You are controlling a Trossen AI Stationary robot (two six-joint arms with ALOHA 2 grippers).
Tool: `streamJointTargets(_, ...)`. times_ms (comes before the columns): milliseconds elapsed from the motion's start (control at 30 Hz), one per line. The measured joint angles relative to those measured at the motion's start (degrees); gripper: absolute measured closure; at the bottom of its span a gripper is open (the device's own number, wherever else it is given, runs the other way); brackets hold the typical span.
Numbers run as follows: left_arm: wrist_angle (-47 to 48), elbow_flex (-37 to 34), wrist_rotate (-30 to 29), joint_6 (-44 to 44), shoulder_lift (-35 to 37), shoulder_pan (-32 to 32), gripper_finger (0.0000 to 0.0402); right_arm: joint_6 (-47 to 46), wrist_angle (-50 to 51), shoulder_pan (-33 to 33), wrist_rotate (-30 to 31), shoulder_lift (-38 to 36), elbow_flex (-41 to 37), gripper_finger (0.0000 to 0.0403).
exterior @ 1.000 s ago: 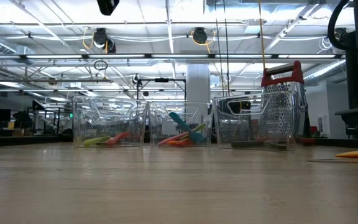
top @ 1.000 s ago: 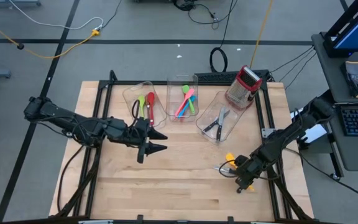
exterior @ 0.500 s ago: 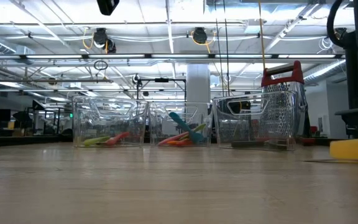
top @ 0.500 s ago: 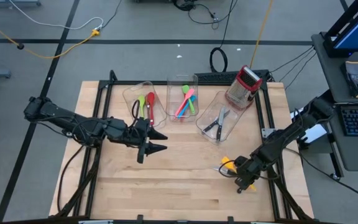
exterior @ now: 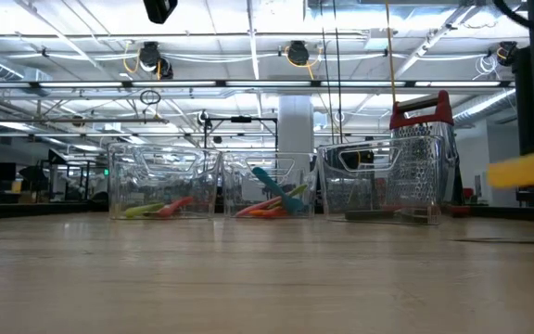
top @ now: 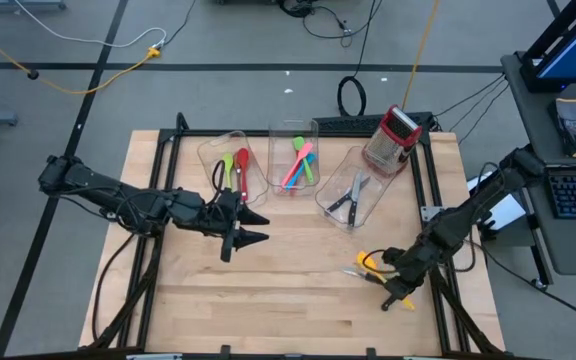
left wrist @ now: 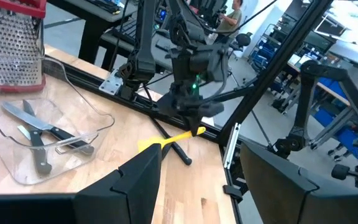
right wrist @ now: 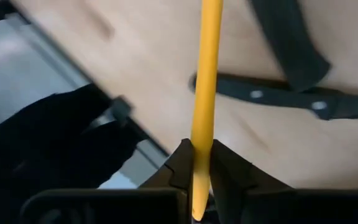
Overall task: Pick & Place Kitchen Items
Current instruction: Put the yellow spatula in the left bin
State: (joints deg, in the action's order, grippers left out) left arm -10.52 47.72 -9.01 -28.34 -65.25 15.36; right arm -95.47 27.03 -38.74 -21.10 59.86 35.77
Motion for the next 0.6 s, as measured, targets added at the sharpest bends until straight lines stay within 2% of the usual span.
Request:
streamJointTargets(100,0.0,0.0,0.0,-1.5,0.0,0.1,0.0176,0.5,-2.9,0.0,2.0,-2.9,0.0,0.0379)
streamJointTargets(267,0.0,0.0,-1.2,-6.9,0.0,0.1,0.0176,4.7,-13.4,0.0,10.4,-6.4,0.0,0.0379)
streamJointTargets(433,0.0,0.0,-4.0,-10.0,0.0,0.1,0.0176,12.4,-25.4,0.0,19.4,-7.3,0.0,0.0379)
streamJointTargets(600,-0.6,0.0,-9.2,-16.5,-0.1,0.1,0.0176,21.1,-33.5,0.2,25.4,-7.3,0.0,0.0379)
